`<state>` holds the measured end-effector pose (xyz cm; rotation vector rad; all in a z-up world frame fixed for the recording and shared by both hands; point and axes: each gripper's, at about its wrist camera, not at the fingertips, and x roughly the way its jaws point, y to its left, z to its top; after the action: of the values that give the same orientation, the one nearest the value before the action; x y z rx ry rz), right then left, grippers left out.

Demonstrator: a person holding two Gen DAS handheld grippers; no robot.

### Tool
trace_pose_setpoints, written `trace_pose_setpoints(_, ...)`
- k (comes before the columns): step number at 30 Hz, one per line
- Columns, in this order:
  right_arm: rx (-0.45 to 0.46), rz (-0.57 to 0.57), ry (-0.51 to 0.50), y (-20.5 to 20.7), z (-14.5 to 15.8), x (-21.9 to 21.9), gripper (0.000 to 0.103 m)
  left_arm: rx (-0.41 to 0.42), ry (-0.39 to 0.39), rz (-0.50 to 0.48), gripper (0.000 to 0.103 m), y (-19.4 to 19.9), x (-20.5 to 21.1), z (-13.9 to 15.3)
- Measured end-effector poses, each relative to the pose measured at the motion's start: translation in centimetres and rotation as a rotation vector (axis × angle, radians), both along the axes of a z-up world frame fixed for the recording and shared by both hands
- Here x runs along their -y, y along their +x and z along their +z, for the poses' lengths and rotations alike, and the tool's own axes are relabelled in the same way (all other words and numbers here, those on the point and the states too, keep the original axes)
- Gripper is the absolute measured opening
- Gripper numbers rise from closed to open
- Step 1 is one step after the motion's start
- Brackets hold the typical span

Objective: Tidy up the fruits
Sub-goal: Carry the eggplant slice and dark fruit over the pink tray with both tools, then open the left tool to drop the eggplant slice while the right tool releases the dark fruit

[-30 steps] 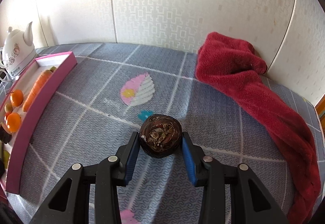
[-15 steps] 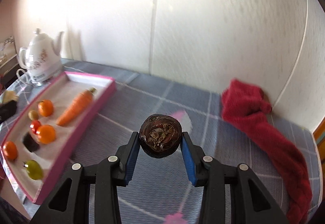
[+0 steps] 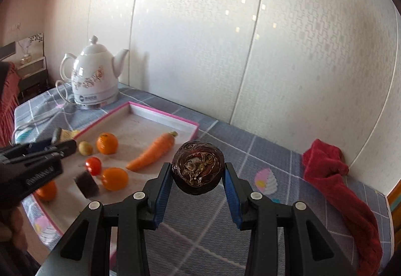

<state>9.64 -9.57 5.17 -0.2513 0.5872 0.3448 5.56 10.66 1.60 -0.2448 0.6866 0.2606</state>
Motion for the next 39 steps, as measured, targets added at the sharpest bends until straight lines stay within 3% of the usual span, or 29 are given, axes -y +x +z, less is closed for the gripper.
trace_pose_setpoints(7,0.032,0.026,0.009,-1.3,1.1,-1.7,0.041,-0.002,0.012,0.011,0.036,-0.1,-0.1,0.0)
trace_pose_setpoints(30,0.005,0.057,0.012,-0.8,1.3,-3.4,0.041,-0.047,0.003,0.049,0.036,0.5,-1.1,-1.0)
trace_pose_setpoints(39,-0.101,0.049,0.04,0.9,-0.3,-3.8,0.041,-0.043,0.02,0.058,0.036,0.3,-0.9,-0.7)
